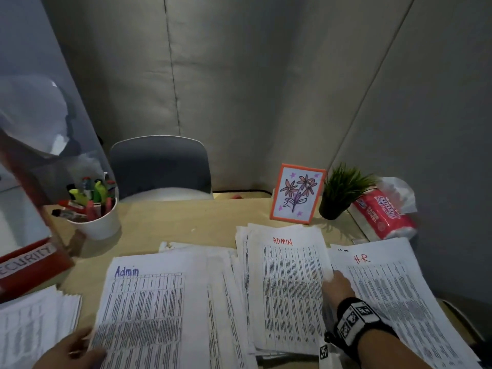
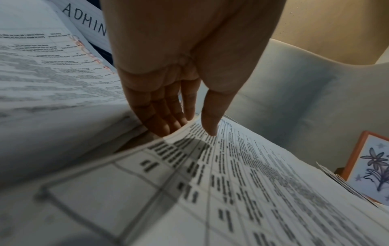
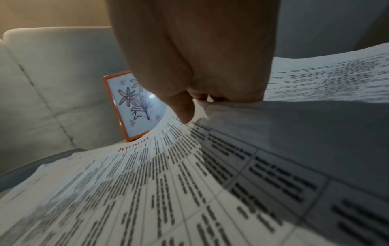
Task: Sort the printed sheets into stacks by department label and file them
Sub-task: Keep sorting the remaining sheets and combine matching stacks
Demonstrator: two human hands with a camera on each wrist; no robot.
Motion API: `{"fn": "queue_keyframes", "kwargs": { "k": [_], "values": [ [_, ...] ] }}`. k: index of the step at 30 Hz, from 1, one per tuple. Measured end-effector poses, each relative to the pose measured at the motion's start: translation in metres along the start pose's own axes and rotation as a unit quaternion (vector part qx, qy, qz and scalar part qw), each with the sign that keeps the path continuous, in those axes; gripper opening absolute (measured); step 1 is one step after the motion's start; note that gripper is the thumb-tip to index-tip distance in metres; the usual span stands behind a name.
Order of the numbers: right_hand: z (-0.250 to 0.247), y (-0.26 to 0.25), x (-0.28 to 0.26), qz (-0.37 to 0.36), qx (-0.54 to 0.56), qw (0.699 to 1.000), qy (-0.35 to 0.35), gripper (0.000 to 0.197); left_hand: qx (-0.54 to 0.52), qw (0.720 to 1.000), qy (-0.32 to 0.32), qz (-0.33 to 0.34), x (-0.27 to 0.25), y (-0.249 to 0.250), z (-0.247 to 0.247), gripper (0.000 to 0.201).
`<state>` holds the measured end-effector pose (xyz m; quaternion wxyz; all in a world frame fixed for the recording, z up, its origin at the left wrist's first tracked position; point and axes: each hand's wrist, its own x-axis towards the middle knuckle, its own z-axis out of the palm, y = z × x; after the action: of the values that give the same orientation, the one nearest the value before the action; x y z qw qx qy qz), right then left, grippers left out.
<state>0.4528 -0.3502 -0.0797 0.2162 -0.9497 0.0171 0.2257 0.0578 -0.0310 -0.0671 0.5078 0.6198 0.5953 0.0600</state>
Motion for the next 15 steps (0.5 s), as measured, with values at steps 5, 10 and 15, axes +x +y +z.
{"fn": "queue_keyframes", "kwargs": {
  "k": [5, 10, 15],
  "values": [
    [0.002, -0.002, -0.010, -0.013, -0.042, 0.998, 0.037, 0.058, 0.085, 0.996, 0.019, -0.005, -0.023, 0.007, 0.005, 0.048],
    [-0.001, -0.019, -0.038, -0.046, -0.102, 0.992, 0.052, 0.076, 0.099, 0.994, 0.033, 0.016, -0.017, -0.001, -0.003, 0.029],
    [0.030, -0.047, -0.087, -0.213, -0.059, 0.974, 0.058, 0.039, 0.050, 0.998, 0.013, 0.034, -0.013, -0.010, -0.016, 0.016]
  ]
}}
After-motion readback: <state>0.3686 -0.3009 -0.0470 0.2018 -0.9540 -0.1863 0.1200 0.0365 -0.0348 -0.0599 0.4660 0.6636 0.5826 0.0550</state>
